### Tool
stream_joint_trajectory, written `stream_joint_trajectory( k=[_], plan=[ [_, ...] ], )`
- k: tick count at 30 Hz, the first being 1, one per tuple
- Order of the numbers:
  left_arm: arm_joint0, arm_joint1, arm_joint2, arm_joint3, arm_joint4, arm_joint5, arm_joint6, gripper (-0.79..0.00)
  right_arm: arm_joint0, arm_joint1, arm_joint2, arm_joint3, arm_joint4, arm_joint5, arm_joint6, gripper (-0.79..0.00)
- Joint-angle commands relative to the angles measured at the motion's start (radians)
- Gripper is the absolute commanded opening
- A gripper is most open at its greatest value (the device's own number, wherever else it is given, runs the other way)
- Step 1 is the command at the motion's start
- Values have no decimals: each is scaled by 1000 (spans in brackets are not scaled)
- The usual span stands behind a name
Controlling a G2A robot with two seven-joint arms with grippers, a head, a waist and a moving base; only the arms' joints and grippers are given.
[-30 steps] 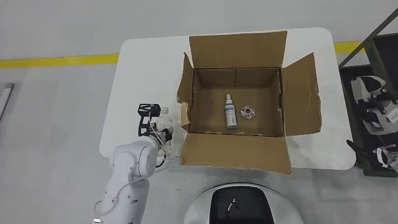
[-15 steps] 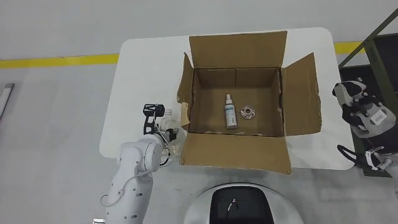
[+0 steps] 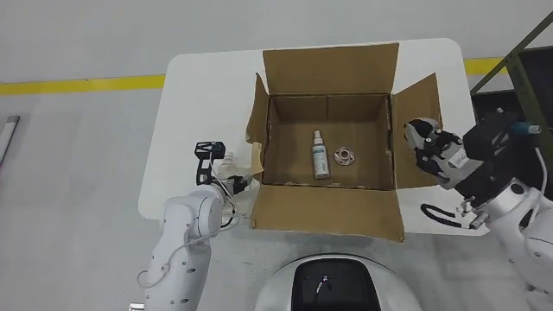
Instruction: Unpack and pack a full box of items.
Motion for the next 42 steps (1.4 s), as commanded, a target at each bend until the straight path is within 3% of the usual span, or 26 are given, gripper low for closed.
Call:
stream_joint_trajectory(
  k=[1,6,18,23,33,42],
  plan=[
    [0,0,0,0,0,0,0,0,58,-4,-86,35,-66,58,16,-785],
    [0,0,0,0,0,0,0,0,170,-19,-242,140,-173,185,16,-785],
    [0,0,0,0,0,0,0,0,169,-19,-244,137,-172,176,8,-785],
    [0,0,0,0,0,0,0,0,210,-20,-296,134,-251,149,51,-785],
    [0,0,0,0,0,0,0,0,536,-94,-609,355,-361,554,358,-785],
    [0,0,0,0,0,0,0,0,557,-99,-623,376,-363,567,365,-785]
  ],
)
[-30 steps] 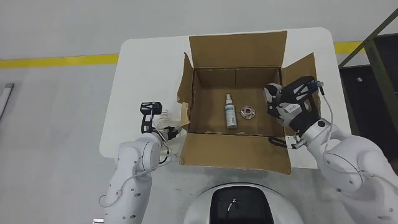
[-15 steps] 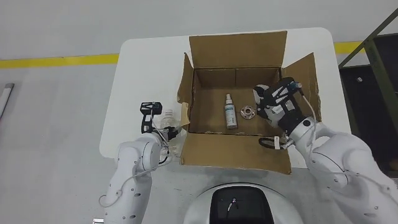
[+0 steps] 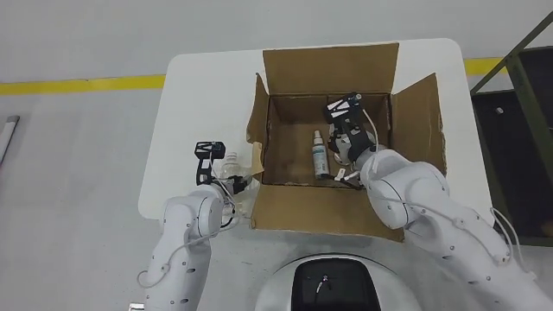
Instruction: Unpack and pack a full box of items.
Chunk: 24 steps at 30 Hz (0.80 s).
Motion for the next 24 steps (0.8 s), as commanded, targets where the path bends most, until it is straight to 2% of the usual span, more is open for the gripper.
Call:
stream_joint_trajectory(
  k=[1,8,11,20,24],
  plan=[
    [0,0,0,0,0,0,0,0,0,0,0,0,0,0,0,-785],
    [0,0,0,0,0,0,0,0,-6,0,1,5,-3,1,-7,-785],
    [0,0,0,0,0,0,0,0,16,-7,-33,35,-72,18,48,-785],
    [0,0,0,0,0,0,0,0,194,-86,-198,214,-45,158,238,-785],
    [0,0,0,0,0,0,0,0,256,-115,-249,300,-45,161,287,-785]
  ],
)
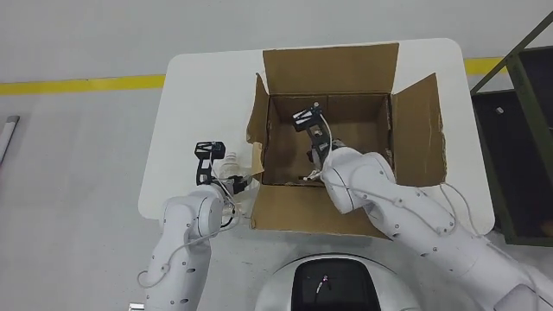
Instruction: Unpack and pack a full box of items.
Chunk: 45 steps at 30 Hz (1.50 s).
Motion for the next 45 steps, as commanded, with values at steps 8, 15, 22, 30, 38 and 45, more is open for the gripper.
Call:
stream_joint_trajectory(
  k=[8,15,22,30,38,45],
  plan=[
    [0,0,0,0,0,0,0,0,26,-28,3,103,19,-33,1,-505],
    [0,0,0,0,0,0,0,0,16,-30,53,121,18,-77,1,-437],
    [0,0,0,0,0,0,0,0,17,-43,61,181,40,-122,-33,-422],
    [0,0,0,0,0,0,0,0,32,-68,44,247,47,-121,-55,-182],
    [0,0,0,0,0,0,0,0,35,-84,45,277,49,-139,-55,-77],
    [0,0,0,0,0,0,0,0,38,-98,44,309,60,-161,-57,-157]
  ],
)
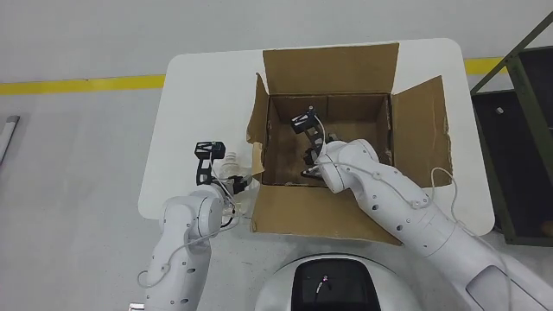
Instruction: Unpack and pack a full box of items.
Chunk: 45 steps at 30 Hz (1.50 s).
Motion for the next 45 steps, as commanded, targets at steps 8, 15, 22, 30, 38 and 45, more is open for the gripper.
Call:
stream_joint_trajectory(
  k=[8,15,22,30,38,45],
  plan=[
    [0,0,0,0,0,0,0,0,4,-16,1,37,0,-15,-8,-299],
    [0,0,0,0,0,0,0,0,6,-28,3,61,-4,-26,-9,-449],
    [0,0,0,0,0,0,0,0,3,-37,6,80,-13,-32,-8,-585],
    [0,0,0,0,0,0,0,0,-11,-38,62,45,-5,-19,-24,-785],
    [0,0,0,0,0,0,0,0,-122,-5,245,-219,43,-49,-114,-785],
    [0,0,0,0,0,0,0,0,-321,38,498,-592,84,-157,-241,-785]
  ],
)
